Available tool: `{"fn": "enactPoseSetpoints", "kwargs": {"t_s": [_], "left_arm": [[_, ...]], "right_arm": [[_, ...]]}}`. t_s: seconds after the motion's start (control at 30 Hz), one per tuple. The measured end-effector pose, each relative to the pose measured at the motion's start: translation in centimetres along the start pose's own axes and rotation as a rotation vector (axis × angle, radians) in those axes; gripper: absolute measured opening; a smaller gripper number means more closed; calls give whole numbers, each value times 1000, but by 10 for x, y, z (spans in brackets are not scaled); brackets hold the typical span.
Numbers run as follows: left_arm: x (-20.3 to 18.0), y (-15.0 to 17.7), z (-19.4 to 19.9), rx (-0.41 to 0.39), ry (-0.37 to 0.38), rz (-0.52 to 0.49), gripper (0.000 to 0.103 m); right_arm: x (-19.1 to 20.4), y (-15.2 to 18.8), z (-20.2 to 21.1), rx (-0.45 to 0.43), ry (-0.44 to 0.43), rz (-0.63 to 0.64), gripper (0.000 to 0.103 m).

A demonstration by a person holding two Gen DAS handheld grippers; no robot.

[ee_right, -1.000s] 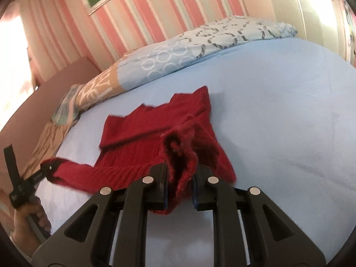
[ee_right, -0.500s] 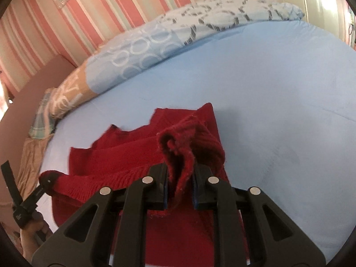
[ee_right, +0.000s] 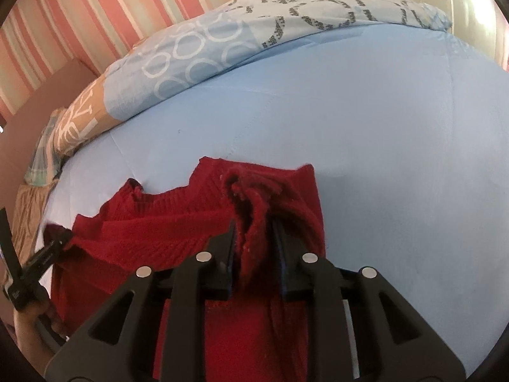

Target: Fold small clothes

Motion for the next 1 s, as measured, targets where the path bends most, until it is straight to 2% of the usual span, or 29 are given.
{"fn": "enactPoseSetpoints", "kwargs": {"t_s": [0.03,0.07,0.13,0.2,0.43,0.5,0.57,0.77,0.8,0.9,1.0], "left_arm": [[0,-2,0,-6,4,4,60],[1,-7,1,-27,11,9,77],[2,-15,0,-39,-3,5,78],[5,-25,-1,-52,-31,4,80],[18,-47,-14,-60,-82,-22,81],[19,-51,-19,-56,-85,-31,81],[23,-53,-21,-50,-89,-25,81],[27,-55,-8,-76,-72,-28,81],[27,-55,-4,-82,-71,-31,81],[30,-57,5,-92,-65,-20,81],[32,-58,16,-104,-48,-8,82]], "right_arm": [[1,-2,-3,3,-4,0,22],[0,-4,-6,7,-10,-8,22],[-5,-9,-9,19,-27,-55,22],[-8,-16,-9,18,-37,-91,28],[-7,-33,-31,73,-51,-148,35],[-8,-34,-37,101,-91,-187,64],[-1,-38,-37,99,-116,-173,77],[2,-48,-22,35,-37,-76,89],[0,-49,-19,19,-11,-65,94],[-9,-51,-10,-10,19,-51,95],[-11,-48,1,-35,79,24,95]]}}
Point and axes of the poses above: each gripper's, at about its wrist camera, not at the fingertips, and z roughly against the way its jaws point, x to its left, y to its underside, the point moved 6 cm from there along -z, roughly the way its jaws point, and after that the axes turned 3 degrees about y, right-handed, at the moved point
